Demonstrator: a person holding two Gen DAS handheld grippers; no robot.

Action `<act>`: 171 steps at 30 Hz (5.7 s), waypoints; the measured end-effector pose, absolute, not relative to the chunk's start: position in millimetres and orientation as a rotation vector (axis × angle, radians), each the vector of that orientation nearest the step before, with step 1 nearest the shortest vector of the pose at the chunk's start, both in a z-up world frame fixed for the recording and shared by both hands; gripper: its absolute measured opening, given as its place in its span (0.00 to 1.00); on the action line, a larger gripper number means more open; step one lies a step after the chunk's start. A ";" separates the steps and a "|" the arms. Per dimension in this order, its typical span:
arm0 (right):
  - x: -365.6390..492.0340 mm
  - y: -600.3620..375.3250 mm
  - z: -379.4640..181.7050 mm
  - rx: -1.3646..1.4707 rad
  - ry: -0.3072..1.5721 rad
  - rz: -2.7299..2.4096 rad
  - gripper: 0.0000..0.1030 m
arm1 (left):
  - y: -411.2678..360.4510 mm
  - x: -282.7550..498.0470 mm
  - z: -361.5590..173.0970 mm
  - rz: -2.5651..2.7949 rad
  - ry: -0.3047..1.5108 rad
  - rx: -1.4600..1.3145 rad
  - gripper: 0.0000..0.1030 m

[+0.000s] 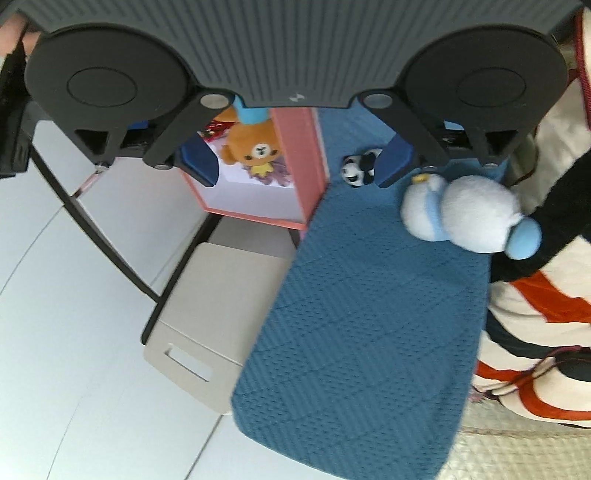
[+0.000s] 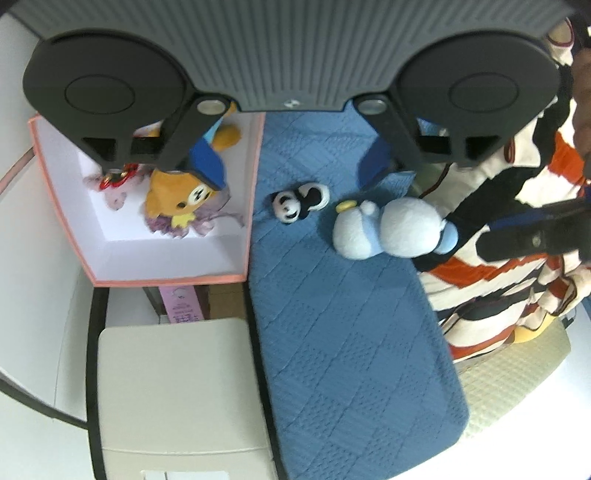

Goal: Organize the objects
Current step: 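Open left tool to release the bear while right tool releases the bunny, then withdraw both tools from the box back toward the cushion, then grasp the white penguin with left tool while right tool grasps the panda, then lift the penguin with left tool while right tool lifts the panda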

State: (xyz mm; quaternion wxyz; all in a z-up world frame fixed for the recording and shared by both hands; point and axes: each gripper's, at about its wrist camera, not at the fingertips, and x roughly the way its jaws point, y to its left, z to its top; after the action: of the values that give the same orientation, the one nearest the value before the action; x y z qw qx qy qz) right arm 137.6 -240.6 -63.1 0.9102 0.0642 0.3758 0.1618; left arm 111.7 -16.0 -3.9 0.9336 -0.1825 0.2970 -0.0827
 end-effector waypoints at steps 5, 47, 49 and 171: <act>120.1 -224.6 -80.4 0.154 0.781 0.310 0.84 | -0.2 95.1 -20.2 -0.144 0.593 -0.375 0.99; 163.7 -159.0 -199.6 0.020 0.785 0.283 0.84 | 58.2 192.7 -203.6 0.173 0.551 -0.504 1.00; 171.8 -152.0 -203.8 -0.027 0.765 0.269 0.84 | 63.6 203.5 -213.9 0.178 0.582 -0.552 1.00; 320.2 -171.0 -302.7 0.910 0.990 0.134 0.63 | 112.3 263.8 -248.3 0.177 0.746 -0.801 0.82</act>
State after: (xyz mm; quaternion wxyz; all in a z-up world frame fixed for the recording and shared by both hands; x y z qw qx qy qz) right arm 320.2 -171.0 -302.7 0.7802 0.4213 0.4582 0.0620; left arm 263.8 112.3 -248.3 0.8502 -0.3801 0.3544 0.0842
